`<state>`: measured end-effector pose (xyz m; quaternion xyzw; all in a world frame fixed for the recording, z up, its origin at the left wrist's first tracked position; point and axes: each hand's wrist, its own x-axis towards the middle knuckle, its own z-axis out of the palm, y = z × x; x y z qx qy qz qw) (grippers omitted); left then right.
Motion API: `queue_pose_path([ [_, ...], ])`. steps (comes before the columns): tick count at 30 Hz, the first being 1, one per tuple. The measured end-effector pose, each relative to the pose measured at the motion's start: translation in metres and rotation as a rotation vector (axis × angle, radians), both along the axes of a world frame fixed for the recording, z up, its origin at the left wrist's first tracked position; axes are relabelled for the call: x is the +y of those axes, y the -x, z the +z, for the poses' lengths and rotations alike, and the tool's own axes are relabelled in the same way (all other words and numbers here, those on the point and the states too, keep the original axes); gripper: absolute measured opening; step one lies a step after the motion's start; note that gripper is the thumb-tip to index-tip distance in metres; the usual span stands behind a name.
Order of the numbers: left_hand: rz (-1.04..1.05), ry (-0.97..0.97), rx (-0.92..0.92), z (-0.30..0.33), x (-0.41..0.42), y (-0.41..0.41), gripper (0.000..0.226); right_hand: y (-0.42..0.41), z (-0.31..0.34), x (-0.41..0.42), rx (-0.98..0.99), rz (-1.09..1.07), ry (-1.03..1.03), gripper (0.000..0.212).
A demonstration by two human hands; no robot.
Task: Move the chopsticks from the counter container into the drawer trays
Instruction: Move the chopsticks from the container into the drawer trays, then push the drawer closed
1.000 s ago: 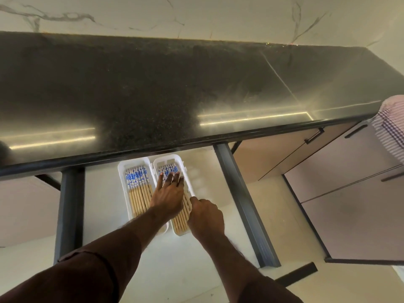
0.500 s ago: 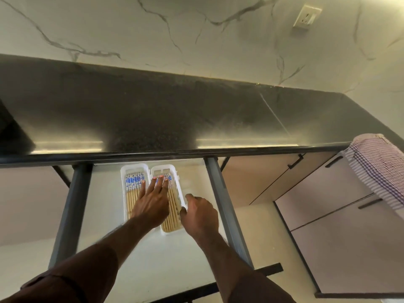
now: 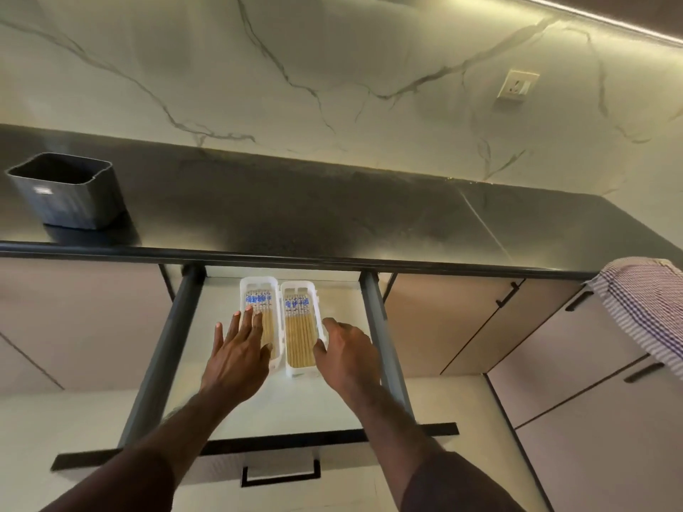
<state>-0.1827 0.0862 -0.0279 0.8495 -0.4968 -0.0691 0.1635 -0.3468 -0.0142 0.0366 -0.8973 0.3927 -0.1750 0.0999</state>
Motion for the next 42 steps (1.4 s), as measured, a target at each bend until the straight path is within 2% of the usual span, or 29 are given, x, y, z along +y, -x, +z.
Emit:
queue_pose_path([
  [11,0.114,-0.074,0.031,0.010,0.092,0.005,0.071,-0.005,-0.010,0.071,-0.006,0.070,-0.030,0.044],
  [16,0.070,-0.104,0.067,0.000,0.137,0.006,0.073,0.002,-0.026,0.114,-0.001,0.027,-0.025,0.040],
  [23,0.031,-0.104,0.108,-0.031,0.204,0.011,0.074,0.025,-0.062,0.174,0.017,0.021,0.022,0.020],
  [27,0.014,-0.113,0.087,-0.044,0.227,0.024,0.079,0.043,-0.086,0.196,0.099,-0.011,-0.059,0.024],
  [32,0.002,-0.102,0.095,-0.066,0.236,0.045,0.085,0.056,-0.118,0.192,0.250,-0.008,-0.173,0.037],
  [42,0.062,-0.057,0.041,-0.117,0.230,0.066,0.073,0.049,-0.178,0.161,0.332,0.060,-0.205,0.037],
])
